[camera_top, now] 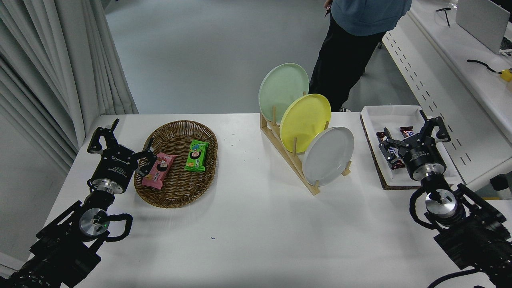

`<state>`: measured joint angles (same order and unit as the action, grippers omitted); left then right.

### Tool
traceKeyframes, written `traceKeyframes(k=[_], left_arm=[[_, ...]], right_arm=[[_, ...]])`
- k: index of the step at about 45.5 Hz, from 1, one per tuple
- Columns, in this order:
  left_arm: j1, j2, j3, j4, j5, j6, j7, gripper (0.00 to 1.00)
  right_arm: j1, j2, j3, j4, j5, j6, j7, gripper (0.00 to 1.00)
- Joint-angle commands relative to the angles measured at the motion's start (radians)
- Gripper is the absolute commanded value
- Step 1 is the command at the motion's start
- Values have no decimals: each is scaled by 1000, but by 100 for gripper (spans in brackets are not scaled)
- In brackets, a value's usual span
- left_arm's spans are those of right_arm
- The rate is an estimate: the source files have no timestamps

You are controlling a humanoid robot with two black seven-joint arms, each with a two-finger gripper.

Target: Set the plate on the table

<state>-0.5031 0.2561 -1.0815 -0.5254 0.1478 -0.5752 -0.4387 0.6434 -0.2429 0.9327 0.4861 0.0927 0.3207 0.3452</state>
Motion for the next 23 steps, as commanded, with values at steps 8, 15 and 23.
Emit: traceKeyframes(k=[8, 15, 23], left_arm=[[0, 0, -2, 1, -1, -2, -2, 100], [0, 0, -2, -1, -1, -2, -2, 100], [0, 0, -2, 1, -1, -2, -2, 100]], right_arm=[[-4, 2, -3, -1, -1, 0, 0, 100], [-5, 4, -2, -3, -1, 0, 0, 100], [-14, 7, -3, -1, -1, 0, 0, 100]])
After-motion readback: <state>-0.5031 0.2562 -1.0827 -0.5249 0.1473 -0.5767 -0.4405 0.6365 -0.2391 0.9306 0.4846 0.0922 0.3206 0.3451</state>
